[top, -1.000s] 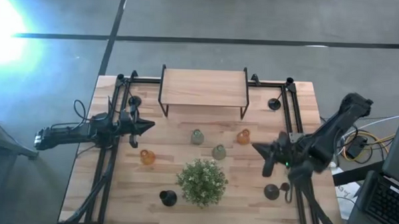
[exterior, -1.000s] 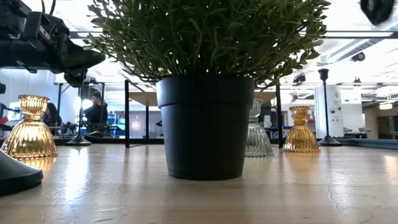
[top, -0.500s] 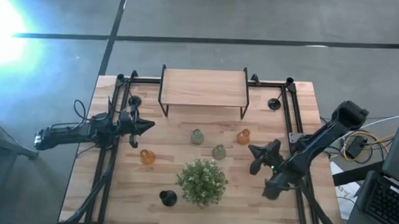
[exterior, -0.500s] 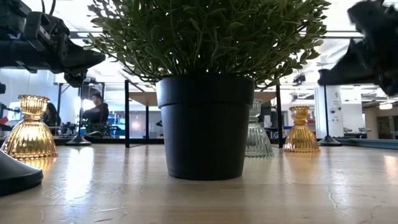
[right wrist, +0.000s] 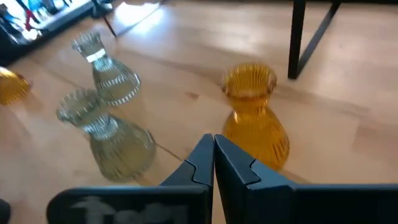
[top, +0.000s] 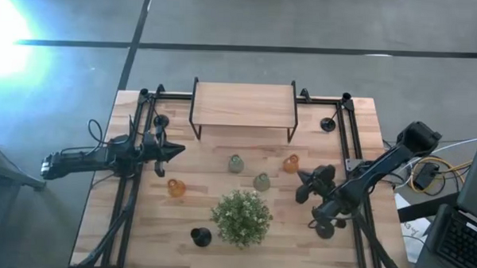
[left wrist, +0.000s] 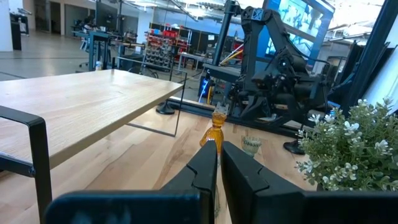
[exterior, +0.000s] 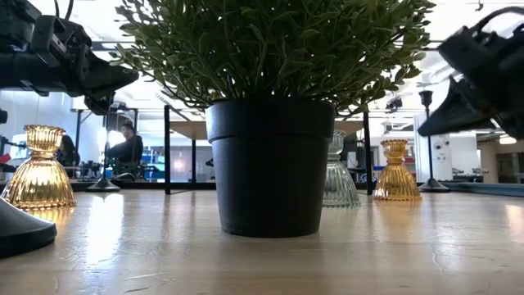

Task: Pick & Place candle stick holders
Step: Put the orange glass candle holder on the shelf

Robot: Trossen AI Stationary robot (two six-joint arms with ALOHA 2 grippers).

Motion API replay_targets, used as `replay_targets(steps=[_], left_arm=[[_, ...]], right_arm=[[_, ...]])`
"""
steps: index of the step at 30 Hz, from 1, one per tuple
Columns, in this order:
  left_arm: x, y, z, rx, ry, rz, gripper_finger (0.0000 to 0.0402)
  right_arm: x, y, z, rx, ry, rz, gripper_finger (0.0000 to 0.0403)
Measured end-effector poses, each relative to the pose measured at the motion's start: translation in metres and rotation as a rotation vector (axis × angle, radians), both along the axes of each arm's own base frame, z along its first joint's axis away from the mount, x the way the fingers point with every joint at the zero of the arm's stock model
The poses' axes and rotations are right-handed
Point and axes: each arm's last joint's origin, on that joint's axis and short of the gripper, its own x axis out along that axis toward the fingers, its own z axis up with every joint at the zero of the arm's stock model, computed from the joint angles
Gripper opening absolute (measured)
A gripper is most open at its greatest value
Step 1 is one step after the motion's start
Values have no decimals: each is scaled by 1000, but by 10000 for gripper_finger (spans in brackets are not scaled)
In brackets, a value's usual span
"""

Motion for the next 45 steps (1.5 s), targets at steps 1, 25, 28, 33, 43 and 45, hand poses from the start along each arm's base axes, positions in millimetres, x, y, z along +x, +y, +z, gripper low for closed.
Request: replay_targets(steps=[1, 25, 28, 33, 43, 45], left_arm=[[0, 0, 0, 0, 0, 0, 25], [0, 0, -1, -1, 5, 0, 25], [0, 0, 0, -1, 5, 0, 25], [0, 0, -1, -1, 6, 0, 25], [0, 0, -1, -1, 6, 0, 25], [0, 0, -1, -1, 6, 0, 25]], right_arm=[[-1, 0, -3, 2, 7, -4, 8], [8, -24, -29, -38, 118, -117, 117], [8, -25, -29, -42, 122, -113, 167], [10, -23, -29, -71, 151, -72, 241], [15, -30, -32, -107, 220, -67, 298], [17, -32, -33, -103, 216, -77, 296]])
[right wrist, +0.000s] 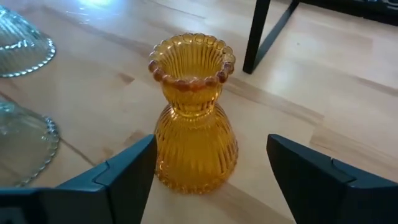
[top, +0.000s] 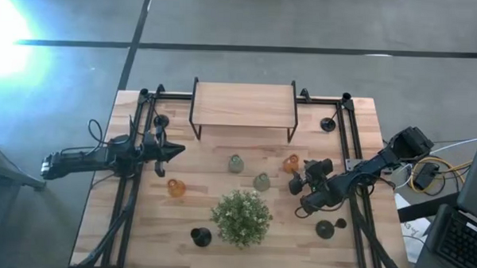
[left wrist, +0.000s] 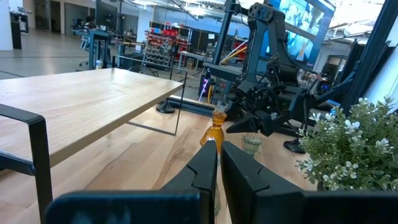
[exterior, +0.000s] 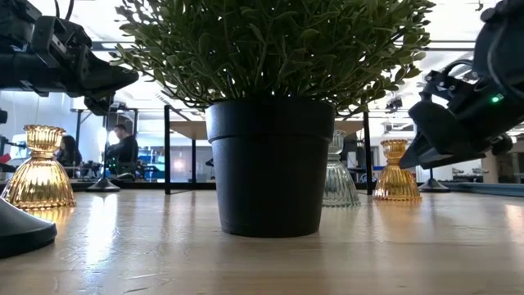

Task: Pick & Place candle stick holders
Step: Put the orange glass candle holder on the shelf

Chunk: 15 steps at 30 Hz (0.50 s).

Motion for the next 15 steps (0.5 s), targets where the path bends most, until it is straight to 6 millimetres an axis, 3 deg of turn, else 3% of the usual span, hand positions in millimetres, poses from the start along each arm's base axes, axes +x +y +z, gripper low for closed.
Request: replay_targets(steps=[15], left_arm=[[0, 0, 0, 0, 0, 0, 25]], right_arm=[[22, -11, -6, -18, -4, 6, 268]])
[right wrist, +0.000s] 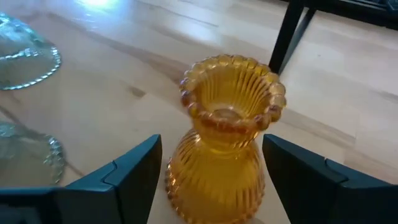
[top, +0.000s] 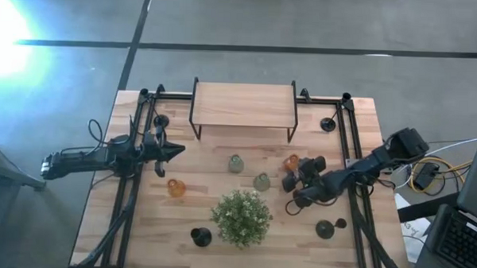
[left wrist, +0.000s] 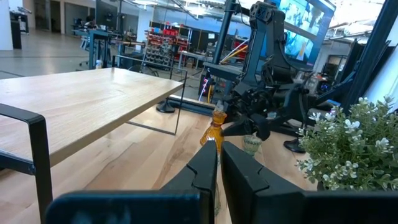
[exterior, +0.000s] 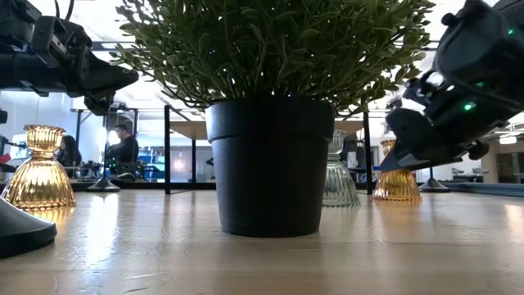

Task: Pick & Place candle stick holders
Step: Put the orange glass candle holder on the shelf

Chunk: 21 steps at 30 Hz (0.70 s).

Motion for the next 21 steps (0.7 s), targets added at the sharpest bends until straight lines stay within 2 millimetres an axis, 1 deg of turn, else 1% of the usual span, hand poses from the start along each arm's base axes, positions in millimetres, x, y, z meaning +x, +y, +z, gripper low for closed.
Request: replay_targets(steps=[10, 21], left_arm=[[0, 0, 0, 0, 0, 0, 25], [0, 0, 0, 0, 0, 0, 25]], right_arm=[[7, -4, -8, 6, -15, -31, 247], [8, -5, -10, -38, -23, -42, 202]])
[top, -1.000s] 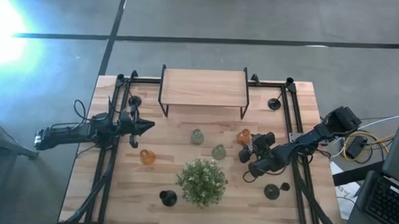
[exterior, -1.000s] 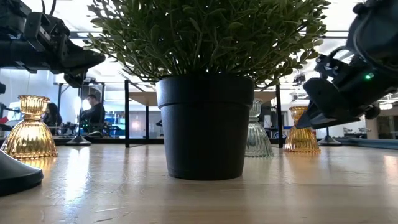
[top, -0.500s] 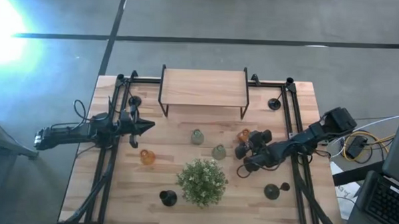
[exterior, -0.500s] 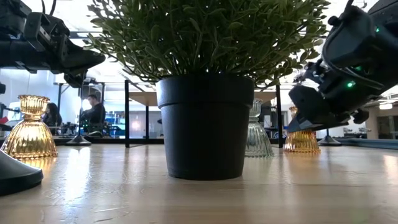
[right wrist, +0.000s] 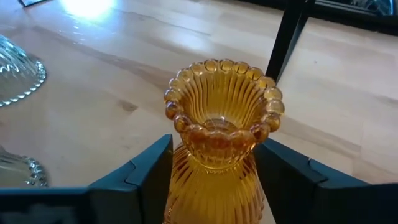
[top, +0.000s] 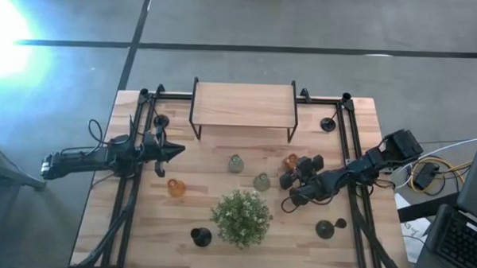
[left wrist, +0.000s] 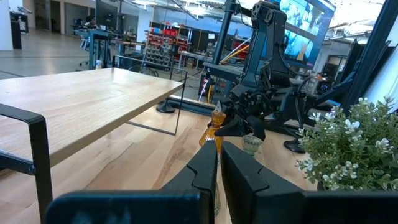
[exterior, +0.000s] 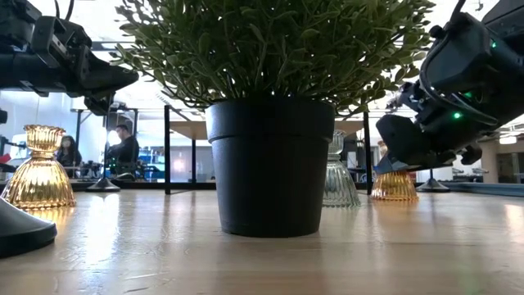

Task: Pick & Place candle stick holders
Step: Put the orange glass candle holder on the shelf

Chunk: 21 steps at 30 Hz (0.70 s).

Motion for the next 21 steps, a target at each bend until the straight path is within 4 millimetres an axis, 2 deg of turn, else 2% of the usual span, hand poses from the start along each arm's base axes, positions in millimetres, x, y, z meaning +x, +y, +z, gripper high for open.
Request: replay_targets(steps=[8, 15, 21], left_arm=[[0, 0, 0, 0, -1, 0, 25], [0, 0, 0, 0, 0, 0, 25], [0, 0, 0, 0, -1, 0, 25]], right_arm=[[2, -7, 1, -30, 11, -26, 174], [4, -8, 3, -59, 18, -23, 113], [6, -7, 4, -65, 18, -22, 109]])
